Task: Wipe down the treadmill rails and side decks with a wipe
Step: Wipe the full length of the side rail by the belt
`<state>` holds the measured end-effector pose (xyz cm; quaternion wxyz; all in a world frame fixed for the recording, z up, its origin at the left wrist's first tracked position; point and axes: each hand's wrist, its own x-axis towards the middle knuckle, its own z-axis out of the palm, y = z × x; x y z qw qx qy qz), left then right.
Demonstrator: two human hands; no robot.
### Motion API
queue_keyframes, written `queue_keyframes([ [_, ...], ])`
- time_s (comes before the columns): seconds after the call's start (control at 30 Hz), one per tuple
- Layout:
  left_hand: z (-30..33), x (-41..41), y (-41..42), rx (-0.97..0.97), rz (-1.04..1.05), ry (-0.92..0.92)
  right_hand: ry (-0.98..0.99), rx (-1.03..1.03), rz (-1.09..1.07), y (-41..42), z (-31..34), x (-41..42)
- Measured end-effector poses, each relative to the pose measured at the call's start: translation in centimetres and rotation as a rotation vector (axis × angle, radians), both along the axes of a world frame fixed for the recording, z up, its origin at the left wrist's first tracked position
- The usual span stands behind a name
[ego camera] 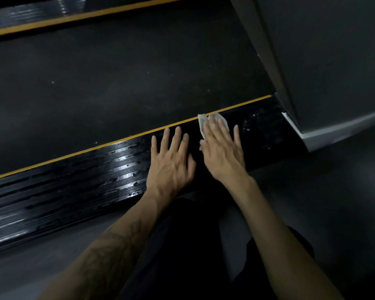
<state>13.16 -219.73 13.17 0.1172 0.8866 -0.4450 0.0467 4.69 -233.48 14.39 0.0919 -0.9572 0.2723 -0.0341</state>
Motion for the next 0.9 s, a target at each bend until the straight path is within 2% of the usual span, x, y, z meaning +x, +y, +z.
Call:
queue_keyframes([
  [0.2,-0.1,0.0,-0.2,0.004,0.005,0.007,0.031,0.037,0.120,0.5,0.8,1.3],
  [0.4,0.1,0.0,-0.1,0.018,0.000,0.022,0.010,-0.011,-0.038,-0.5,0.4,0.0],
  [0.5,0.2,0.0,-0.2,0.012,0.004,0.025,-0.020,0.026,0.027,0.9,0.4,0.3],
  [0.6,0.2,-0.1,-0.2,0.005,0.001,0.014,0.020,-0.019,0.096,-0.1,0.6,1.6],
  [0.8,0.3,-0.1,-0.3,0.024,-0.002,0.024,0.036,-0.025,-0.062,-1.2,0.5,0.4],
  [0.9,0.3,-0.1,-0.4,0.029,0.002,0.027,0.022,-0.039,0.016,0.1,0.2,0.6],
])
